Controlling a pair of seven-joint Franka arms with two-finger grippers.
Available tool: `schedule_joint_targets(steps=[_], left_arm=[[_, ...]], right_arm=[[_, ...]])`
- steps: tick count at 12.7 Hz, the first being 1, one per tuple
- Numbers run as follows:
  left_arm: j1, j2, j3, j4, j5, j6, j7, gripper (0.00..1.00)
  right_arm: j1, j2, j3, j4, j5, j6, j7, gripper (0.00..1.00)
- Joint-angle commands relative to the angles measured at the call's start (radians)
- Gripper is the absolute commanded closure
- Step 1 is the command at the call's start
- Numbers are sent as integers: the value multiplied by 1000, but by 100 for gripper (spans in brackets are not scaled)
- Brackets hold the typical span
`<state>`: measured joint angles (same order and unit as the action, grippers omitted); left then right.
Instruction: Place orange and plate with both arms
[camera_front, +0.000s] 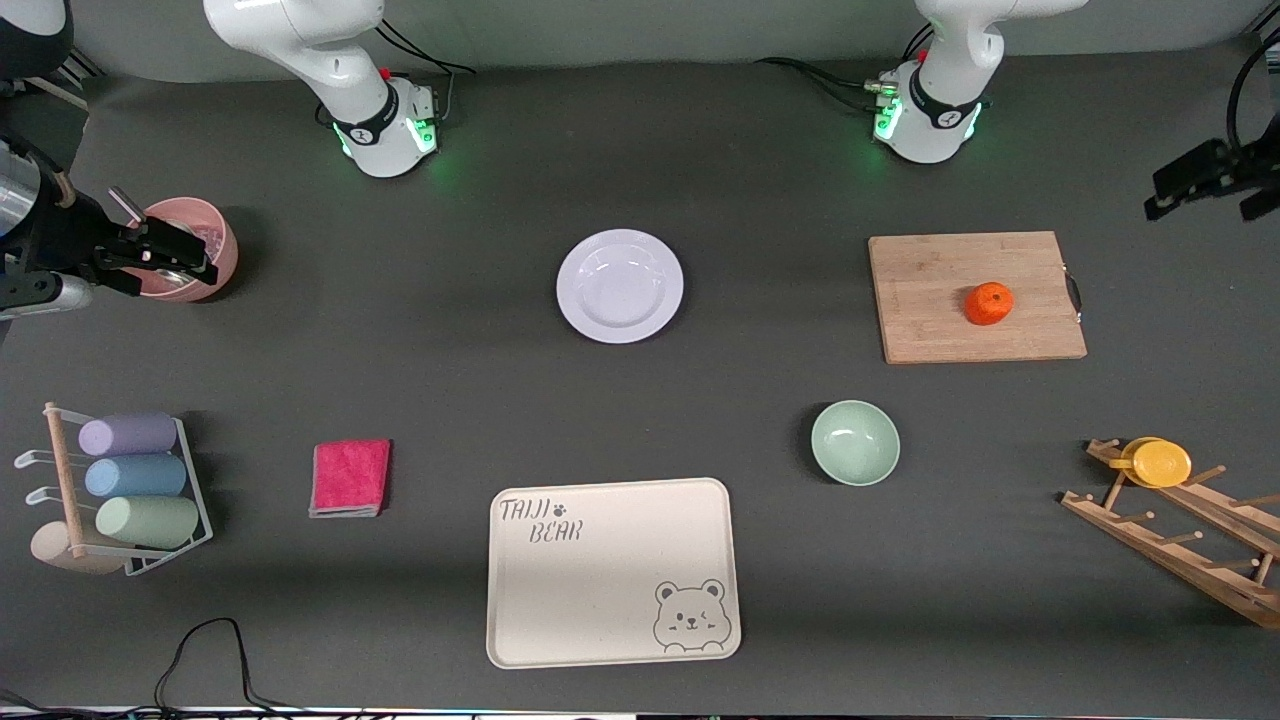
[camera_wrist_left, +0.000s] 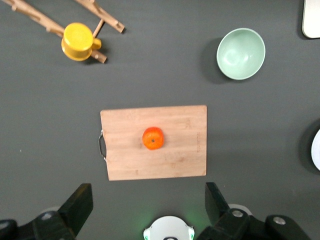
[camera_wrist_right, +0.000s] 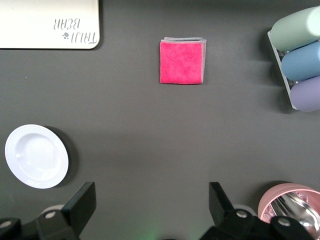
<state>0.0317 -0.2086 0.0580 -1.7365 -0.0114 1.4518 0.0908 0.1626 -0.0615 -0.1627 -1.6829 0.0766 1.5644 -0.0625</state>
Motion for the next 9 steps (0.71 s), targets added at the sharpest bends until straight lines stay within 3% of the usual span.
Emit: schedule_joint_targets(steps=[1,4,7,9], left_arm=[[-1,-167,19,-208,8,51,23,0],[-3,-262,19,-334,22,81,23,0],[-3,-259,17,-354,56,110,23,0],[-1,-255,19,-440,60,207,23,0]], right_arm=[[8,-6,-1,18,-17,-10,18,0],[8,3,0,40,-18,-13,20,0],[8,3,0,49,-17,-13,4,0],[8,0,-1,43,-9,-15,21,0]])
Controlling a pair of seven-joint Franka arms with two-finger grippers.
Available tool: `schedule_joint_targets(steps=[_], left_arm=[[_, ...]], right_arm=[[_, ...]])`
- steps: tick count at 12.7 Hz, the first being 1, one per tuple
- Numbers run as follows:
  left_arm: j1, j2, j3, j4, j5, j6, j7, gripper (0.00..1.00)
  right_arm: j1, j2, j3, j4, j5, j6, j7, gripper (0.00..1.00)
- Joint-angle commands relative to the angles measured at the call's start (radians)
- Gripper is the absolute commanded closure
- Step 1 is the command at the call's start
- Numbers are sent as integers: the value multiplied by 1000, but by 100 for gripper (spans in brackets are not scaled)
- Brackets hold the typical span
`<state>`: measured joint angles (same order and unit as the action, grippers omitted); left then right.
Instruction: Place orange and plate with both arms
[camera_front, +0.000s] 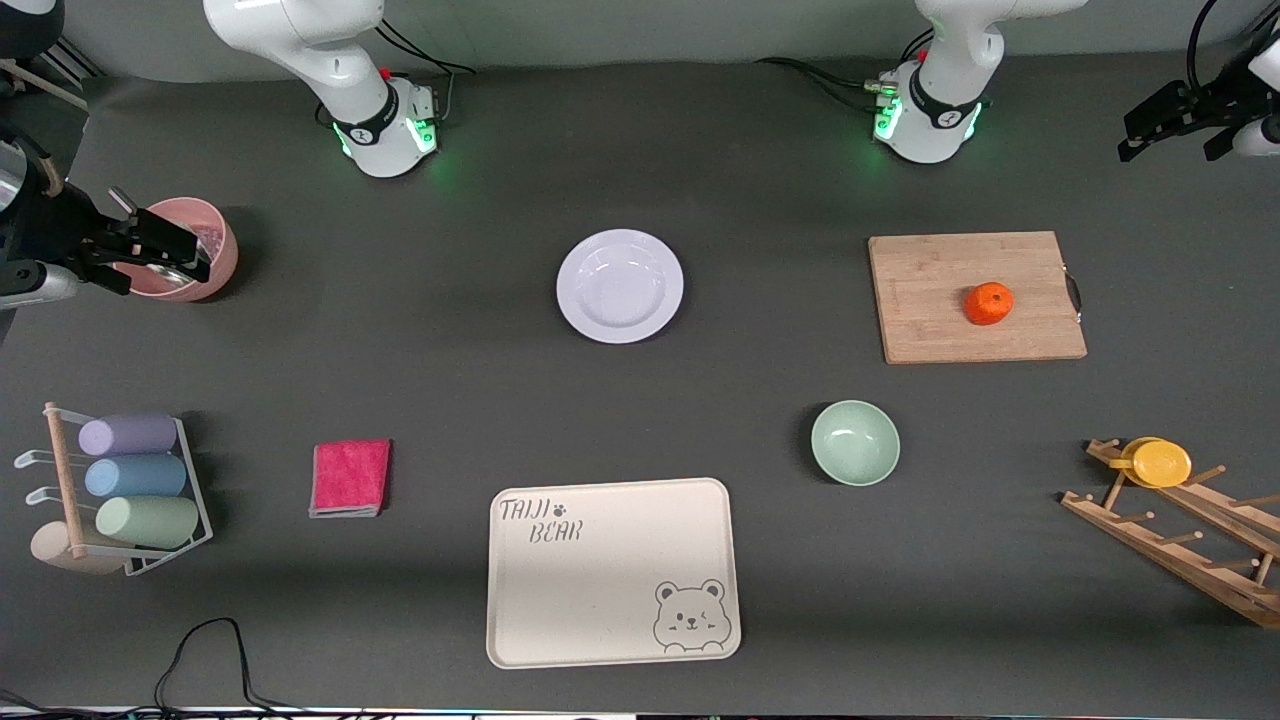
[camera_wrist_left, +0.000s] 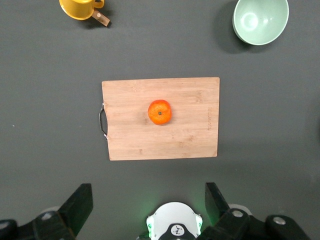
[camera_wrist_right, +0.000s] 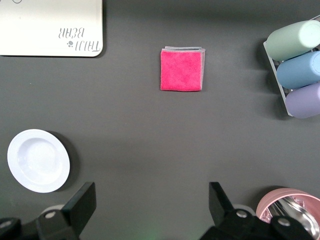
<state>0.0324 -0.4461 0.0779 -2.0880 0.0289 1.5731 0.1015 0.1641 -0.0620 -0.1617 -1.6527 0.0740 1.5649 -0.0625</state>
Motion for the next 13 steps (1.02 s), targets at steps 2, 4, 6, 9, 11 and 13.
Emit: schedule_joint_targets(steps=[2,4,6,9,11,13], left_arm=[[1,-16,-1,-177,23,192,12,0],[6,7,-1,-254,23,312,12,0],[6,35,-1,-321,23,416,11,0],[4,92,-3,-421,22,588,10,0],[0,124,-3,-492,22,704,-2,0],[-2,180,-3,-547,22,830,-2,0]], right_arm=[[6,2,-4,17,7,-14,23,0],[6,2,-2,19,24,-14,26,0],[8,5,1,17,29,-12,26,0],[6,13,-1,14,41,-11,21,0],[5,19,-4,14,61,-6,12,0],[6,28,-4,14,91,-2,15,0]])
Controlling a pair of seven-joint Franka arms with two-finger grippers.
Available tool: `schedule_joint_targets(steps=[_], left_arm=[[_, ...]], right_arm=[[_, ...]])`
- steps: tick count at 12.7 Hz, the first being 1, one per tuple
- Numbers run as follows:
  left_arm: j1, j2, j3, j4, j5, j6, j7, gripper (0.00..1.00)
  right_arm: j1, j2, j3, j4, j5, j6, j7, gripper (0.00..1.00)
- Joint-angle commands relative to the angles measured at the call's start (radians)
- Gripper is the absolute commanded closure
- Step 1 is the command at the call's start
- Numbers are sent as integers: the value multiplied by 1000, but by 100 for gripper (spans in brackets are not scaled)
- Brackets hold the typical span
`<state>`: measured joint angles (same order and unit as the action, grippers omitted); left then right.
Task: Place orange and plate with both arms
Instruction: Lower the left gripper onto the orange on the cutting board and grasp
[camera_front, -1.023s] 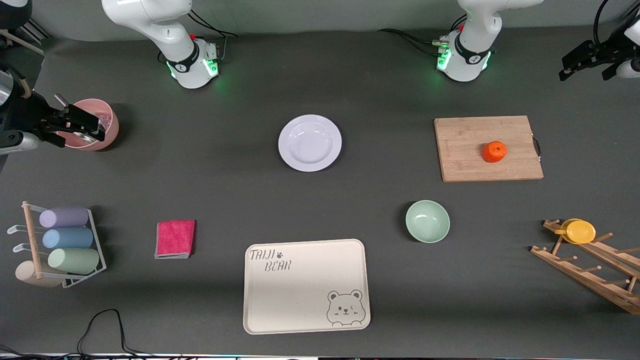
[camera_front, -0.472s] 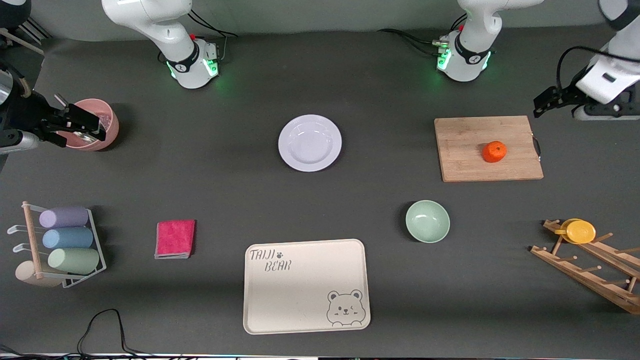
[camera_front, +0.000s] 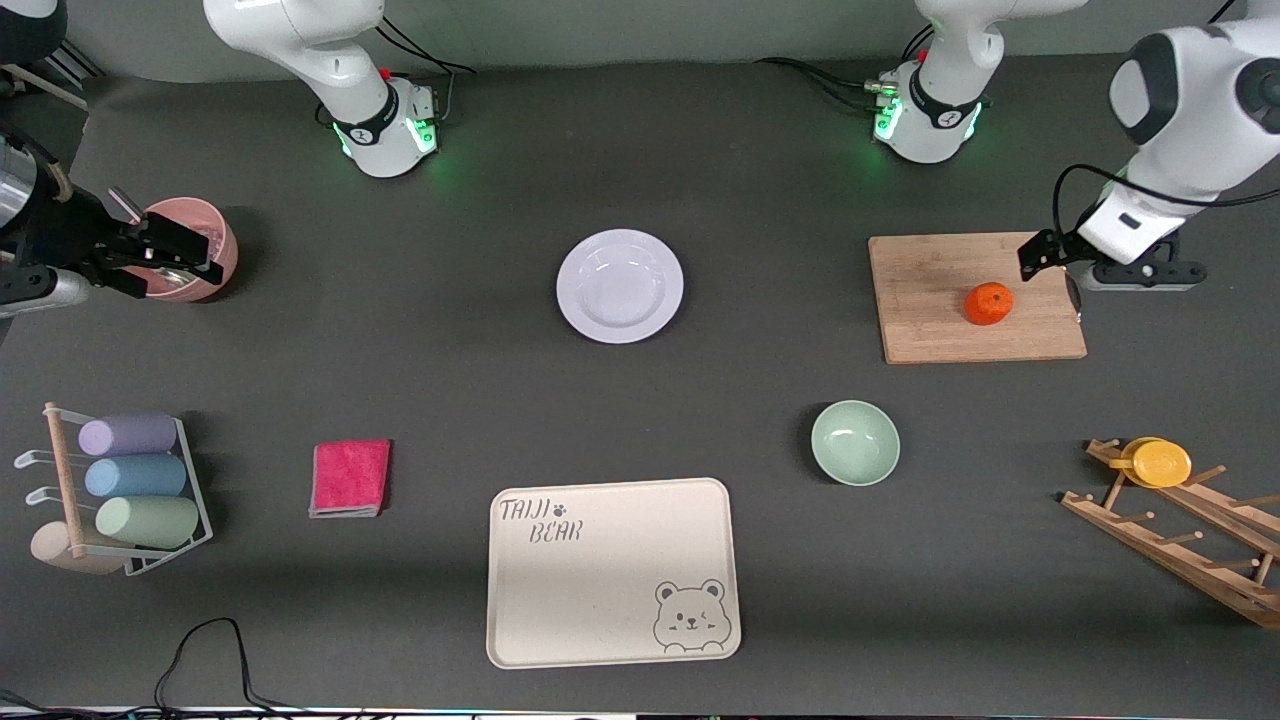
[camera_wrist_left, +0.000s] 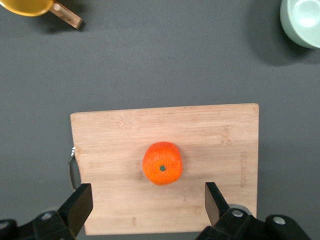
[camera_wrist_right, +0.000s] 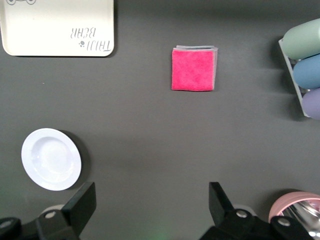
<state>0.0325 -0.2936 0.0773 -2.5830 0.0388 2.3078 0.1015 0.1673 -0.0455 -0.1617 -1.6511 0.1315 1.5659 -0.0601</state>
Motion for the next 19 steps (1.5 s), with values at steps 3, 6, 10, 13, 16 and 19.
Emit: schedule_joint_targets(steps=[3,6,10,13,16,19], left_arm=[[-3,95,-2,-121,12,266,-2,0],[-5,204,-2,-146,12,410,-2,0],[-9,329,-2,-152,12,534,9,0],[-11,349,-2,-152,12,533,12,0],[-22,364,-2,-152,12,524,14,9],[-20,364,-2,-148,12,521,15,38]], right_arm=[[1,33,-4,10,57,2,13,0],[1,44,-4,1,59,2,11,0],[0,42,-10,-90,190,55,11,0],[-2,30,-22,-215,354,129,3,0],[-2,29,-36,-330,502,186,-75,0],[0,19,-71,-418,597,198,-163,0]])
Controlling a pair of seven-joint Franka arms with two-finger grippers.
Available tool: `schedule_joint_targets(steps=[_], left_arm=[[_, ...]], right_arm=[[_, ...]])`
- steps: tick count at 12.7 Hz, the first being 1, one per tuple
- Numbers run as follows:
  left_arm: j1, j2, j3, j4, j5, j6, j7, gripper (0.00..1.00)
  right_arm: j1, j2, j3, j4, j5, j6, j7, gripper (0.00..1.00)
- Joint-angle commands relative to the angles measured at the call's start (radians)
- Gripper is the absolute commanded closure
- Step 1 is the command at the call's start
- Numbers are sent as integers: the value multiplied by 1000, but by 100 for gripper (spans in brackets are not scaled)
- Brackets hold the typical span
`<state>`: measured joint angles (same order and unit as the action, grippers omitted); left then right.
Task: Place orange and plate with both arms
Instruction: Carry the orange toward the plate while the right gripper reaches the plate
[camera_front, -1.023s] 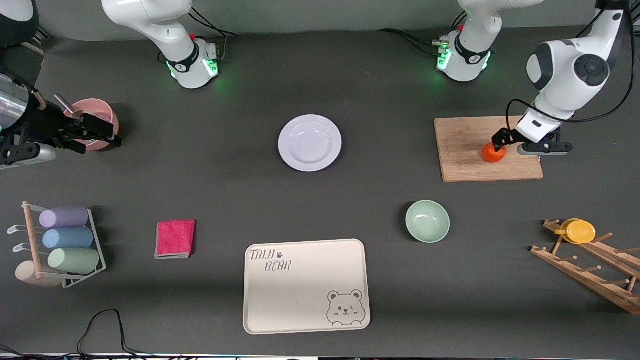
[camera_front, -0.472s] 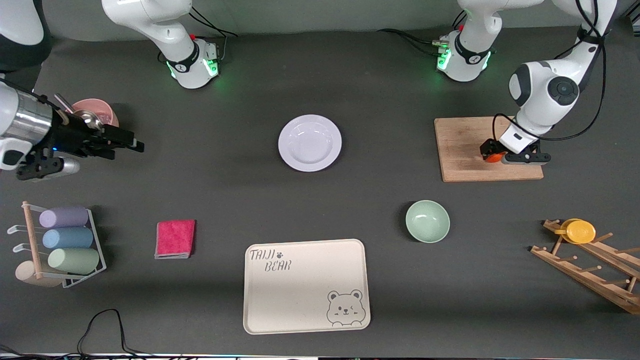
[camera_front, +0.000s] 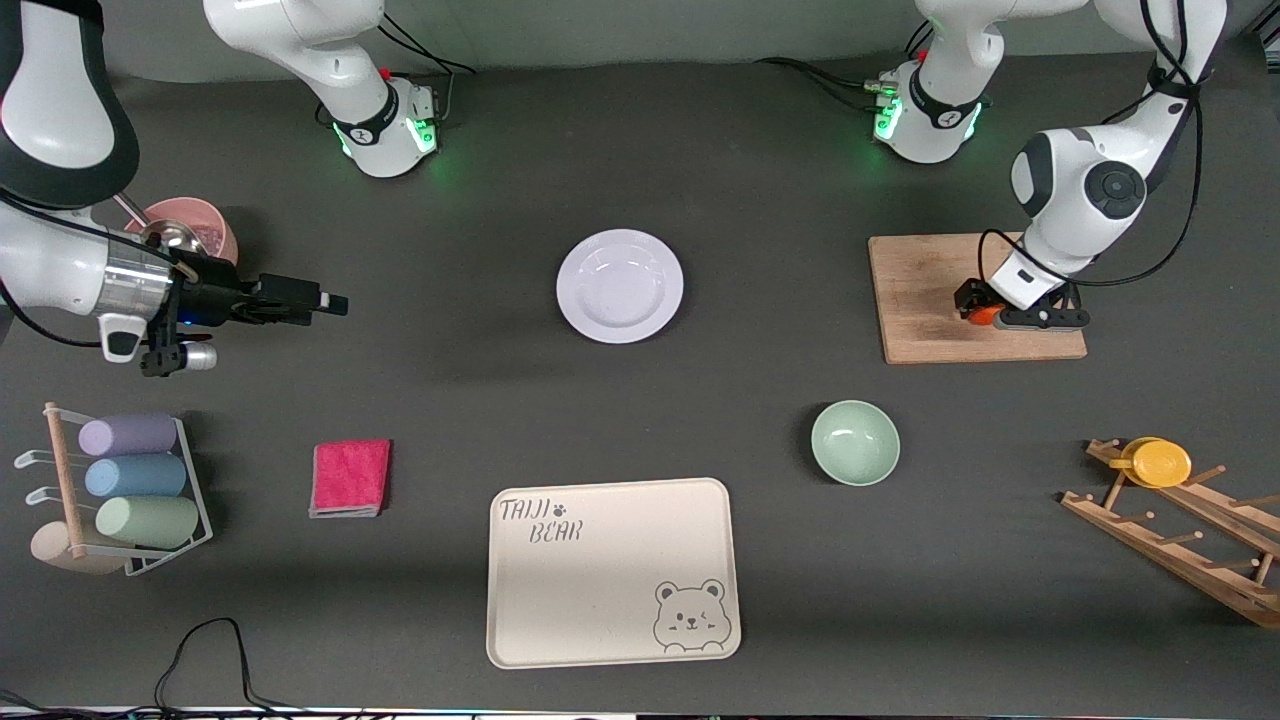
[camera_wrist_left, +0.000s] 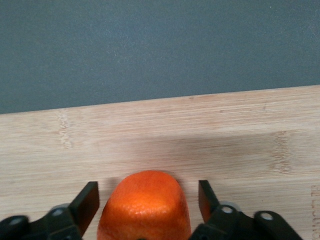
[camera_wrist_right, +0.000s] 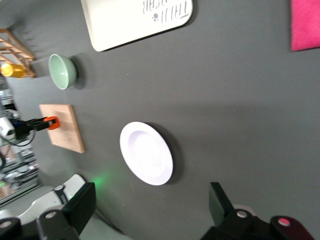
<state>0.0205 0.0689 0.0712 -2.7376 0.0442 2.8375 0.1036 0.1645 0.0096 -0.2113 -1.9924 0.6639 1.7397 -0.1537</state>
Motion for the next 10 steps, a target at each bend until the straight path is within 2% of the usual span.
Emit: schedule_joint_targets(steps=[1,3,5,7,9,10], left_arm=[[-8,0,4,7,5,-10,13,41],[-8,-9,4,15,5,-38,11,42],[-8,-47,4,54,6,-117,8,43],[-5,-128,6,154,5,-337,7,43],[1,-193,6,328,5,-638,5,43],[4,-211,7,420,5,-761,8,43]], right_arm=[[4,-43,-39,-110,95,29,-99,0],[4,-63,-46,-189,166,41,-167,0],[6,-73,-46,-229,174,69,-196,0],[7,-73,-46,-276,245,69,-243,0],[6,-71,-48,-353,350,67,-373,0],[6,-71,-51,-377,364,66,-406,0]])
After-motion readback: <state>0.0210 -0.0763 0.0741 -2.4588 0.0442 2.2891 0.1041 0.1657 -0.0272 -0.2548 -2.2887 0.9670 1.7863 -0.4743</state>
